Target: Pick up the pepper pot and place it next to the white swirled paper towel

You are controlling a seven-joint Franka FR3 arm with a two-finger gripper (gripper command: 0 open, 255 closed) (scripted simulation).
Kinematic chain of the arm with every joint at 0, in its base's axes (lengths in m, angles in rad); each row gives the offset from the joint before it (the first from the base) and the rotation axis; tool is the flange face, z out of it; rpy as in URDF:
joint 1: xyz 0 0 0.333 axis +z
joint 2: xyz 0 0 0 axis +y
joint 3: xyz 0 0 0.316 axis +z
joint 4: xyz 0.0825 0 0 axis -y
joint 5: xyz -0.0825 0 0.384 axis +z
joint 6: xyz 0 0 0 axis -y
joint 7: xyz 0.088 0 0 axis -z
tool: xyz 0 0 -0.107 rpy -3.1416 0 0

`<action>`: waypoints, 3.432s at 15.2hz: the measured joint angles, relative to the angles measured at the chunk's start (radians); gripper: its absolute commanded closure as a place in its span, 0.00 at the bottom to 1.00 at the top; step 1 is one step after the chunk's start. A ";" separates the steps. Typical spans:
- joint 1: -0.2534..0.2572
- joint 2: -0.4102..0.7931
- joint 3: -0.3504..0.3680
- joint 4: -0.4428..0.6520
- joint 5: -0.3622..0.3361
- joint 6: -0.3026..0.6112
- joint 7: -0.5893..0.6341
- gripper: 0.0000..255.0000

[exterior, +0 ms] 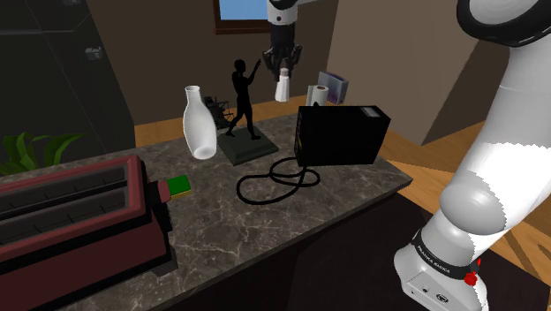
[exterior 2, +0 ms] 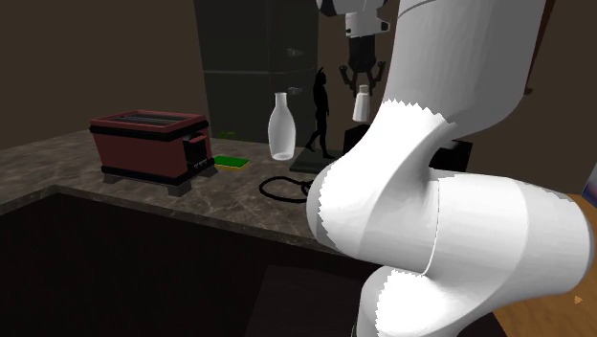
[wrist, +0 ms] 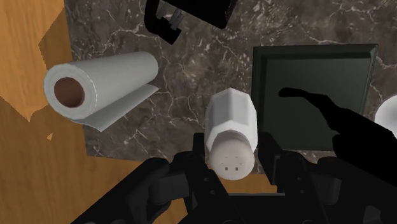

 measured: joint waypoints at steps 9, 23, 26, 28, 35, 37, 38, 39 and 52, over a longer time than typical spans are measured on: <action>-0.005 -0.003 -0.003 -0.126 -0.004 0.122 0.015 1.00; -0.005 0.036 -0.009 -0.261 -0.028 0.292 0.048 1.00; -0.005 0.050 -0.011 -0.282 -0.035 0.326 0.054 1.00; -0.004 0.060 -0.012 -0.295 -0.041 0.348 0.060 1.00; -0.003 0.089 -0.018 -0.335 -0.057 0.414 0.076 1.00; -0.003 0.090 -0.018 -0.335 -0.058 0.416 0.077 1.00; -0.003 0.090 -0.018 -0.335 -0.058 0.416 0.077 1.00; -0.003 0.090 -0.018 -0.335 -0.058 0.417 0.077 1.00; -0.001 0.040 -0.007 -0.279 -0.032 0.314 0.059 0.00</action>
